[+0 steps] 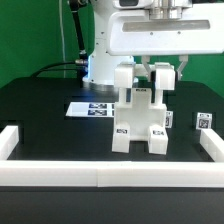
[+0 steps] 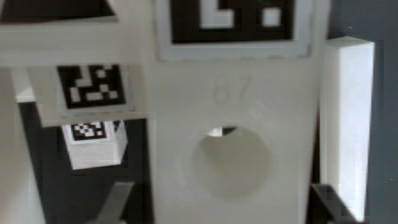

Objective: Assemble chair

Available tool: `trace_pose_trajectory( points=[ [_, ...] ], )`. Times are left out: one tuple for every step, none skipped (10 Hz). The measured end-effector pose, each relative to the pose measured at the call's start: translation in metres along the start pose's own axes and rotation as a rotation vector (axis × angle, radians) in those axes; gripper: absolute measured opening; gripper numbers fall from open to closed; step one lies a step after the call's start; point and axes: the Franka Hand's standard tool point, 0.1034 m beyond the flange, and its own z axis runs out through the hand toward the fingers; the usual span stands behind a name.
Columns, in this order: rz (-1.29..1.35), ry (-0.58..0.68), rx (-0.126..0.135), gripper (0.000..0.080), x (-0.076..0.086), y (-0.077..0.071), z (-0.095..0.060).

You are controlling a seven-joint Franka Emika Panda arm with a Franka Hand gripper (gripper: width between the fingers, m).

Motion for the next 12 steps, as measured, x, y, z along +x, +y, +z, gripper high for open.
trace_pose_trajectory(
  points=[
    [-0.001,0.009,0.0,0.0288,0.0005,-0.0002,0.0002],
    [-0.002,0.017,0.0,0.0288,0.0013,0.0003,0.0002],
    [-0.003,0.02,0.0,0.0288,0.0015,0.0011,0.0002],
    [-0.001,0.021,0.0,0.0288,0.0019,0.0029,-0.0001],
    [0.001,0.021,0.0,0.0288,0.0022,0.0038,-0.0001],
    [0.0,0.021,0.0,0.0288,0.0023,0.0034,-0.0002],
    [0.0,0.021,0.0,0.0288,0.0023,0.0034,-0.0002],
    [0.0,0.021,0.0,0.0288,0.0023,0.0034,-0.0002],
    [0.001,0.021,0.0,0.0288,0.002,0.0039,-0.0003],
    [0.007,0.017,-0.001,0.0288,-0.0014,0.0076,-0.0002],
    [0.01,0.013,-0.001,0.0288,-0.0049,0.0095,0.0002],
    [0.01,0.011,-0.001,0.0288,-0.0076,0.0094,0.0002]
  ],
)
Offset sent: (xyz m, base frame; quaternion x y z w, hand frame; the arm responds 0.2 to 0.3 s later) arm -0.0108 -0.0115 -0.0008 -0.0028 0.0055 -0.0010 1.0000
